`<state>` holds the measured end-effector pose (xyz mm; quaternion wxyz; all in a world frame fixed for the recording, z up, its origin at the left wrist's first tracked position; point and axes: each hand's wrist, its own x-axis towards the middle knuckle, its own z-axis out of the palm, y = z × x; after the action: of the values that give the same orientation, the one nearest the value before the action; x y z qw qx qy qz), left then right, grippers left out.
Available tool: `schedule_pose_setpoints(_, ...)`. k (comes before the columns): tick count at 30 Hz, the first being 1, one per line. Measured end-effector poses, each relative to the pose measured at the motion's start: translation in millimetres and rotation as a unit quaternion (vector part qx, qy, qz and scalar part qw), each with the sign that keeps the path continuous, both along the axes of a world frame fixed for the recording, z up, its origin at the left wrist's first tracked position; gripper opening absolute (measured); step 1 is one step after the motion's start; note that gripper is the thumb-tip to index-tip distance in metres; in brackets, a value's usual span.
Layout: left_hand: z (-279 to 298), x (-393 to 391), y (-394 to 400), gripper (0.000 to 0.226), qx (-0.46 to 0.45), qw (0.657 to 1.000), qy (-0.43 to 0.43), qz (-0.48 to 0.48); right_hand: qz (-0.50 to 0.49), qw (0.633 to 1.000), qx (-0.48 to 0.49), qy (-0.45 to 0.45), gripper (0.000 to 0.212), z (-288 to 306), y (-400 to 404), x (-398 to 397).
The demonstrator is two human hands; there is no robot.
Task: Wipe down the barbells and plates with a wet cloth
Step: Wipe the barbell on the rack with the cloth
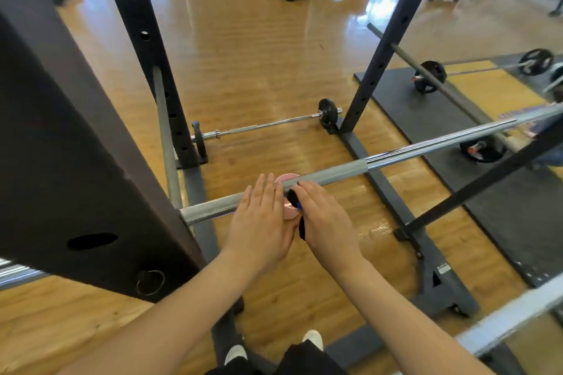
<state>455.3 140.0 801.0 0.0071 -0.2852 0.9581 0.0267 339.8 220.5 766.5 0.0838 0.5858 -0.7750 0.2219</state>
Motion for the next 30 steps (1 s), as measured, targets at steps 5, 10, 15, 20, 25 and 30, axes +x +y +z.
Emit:
schedule_pose_setpoints(5, -4.9, -37.8, 1.4, 0.069, 0.000, 1.000, -0.005, -0.003, -0.015, 0.999, -0.023, 0.021, 0.041, 4.4, 5.9, -42.5)
schedule_pose_setpoints(10, -17.0, -97.1, 16.7, 0.069, 0.001, 1.000, -0.001, 0.029, 0.017, 1.000, -0.014, -0.017, 0.044, 1.3, 22.5, -109.3)
schedule_pose_setpoints(15, -20.7, -172.8, 35.2, 0.071, -0.002, 0.996, -0.012, 0.084, 0.026, 0.998, -0.056, 0.006, 0.040, 4.1, 40.5, -197.7)
schedule_pose_setpoints(20, -16.6, -217.3, 31.2, 0.089, -0.038, 0.993, -0.040, 0.104, 0.081, 0.995, -0.060, 0.012, 0.033, 5.5, 27.4, -245.9)
schedule_pose_setpoints(25, -18.8, -217.4, 22.4, 0.094, -0.095, 0.988, -0.092, 0.077, 0.154, 0.988, -0.022, 0.002, 0.030, -6.9, 16.2, -234.2)
schedule_pose_setpoints(30, -29.5, -212.9, 13.7, 0.099, -0.138, 0.988, -0.048, 0.055, 0.147, 0.986, -0.080, -0.003, 0.029, -18.2, 26.4, -231.9)
